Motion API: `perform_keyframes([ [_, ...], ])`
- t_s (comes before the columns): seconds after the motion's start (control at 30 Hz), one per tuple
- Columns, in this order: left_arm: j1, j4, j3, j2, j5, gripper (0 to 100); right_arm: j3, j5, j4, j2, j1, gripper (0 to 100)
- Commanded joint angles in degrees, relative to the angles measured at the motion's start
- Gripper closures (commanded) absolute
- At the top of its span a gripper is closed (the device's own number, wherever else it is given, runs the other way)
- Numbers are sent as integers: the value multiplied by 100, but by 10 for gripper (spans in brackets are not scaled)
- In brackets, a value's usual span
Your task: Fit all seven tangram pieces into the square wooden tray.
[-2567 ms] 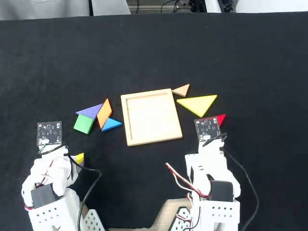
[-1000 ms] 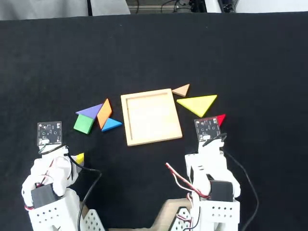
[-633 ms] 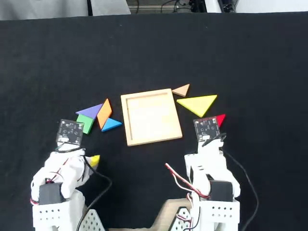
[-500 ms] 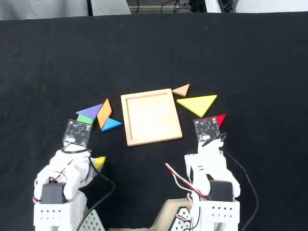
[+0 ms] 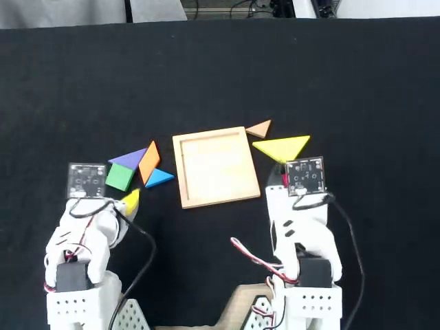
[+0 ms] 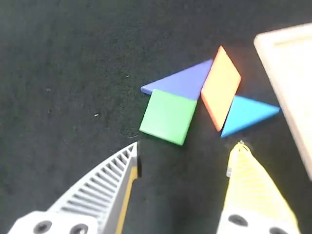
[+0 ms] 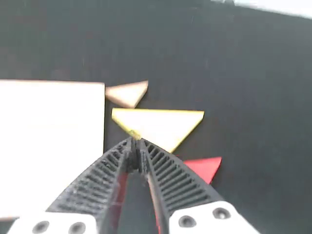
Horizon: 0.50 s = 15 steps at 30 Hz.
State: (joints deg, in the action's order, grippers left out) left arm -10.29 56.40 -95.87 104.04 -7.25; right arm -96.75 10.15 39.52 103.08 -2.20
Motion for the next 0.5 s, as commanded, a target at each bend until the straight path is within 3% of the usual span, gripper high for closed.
perform_keyframes([
  [0.0, -92, -79, 330, 26, 484, 705, -4, 79, -484, 92, 18, 986],
  [0.2, 268, 422, 1068, 0, 281, 706, -4, 2040, -501, 92, 9, 986],
  [0.33, 541, 448, 1226, -18, 659, 707, 198, 2066, -387, 31, -18, 986],
  [0.47, 558, 457, 1156, -211, 730, 707, 884, 1864, 413, 31, 70, 986],
])
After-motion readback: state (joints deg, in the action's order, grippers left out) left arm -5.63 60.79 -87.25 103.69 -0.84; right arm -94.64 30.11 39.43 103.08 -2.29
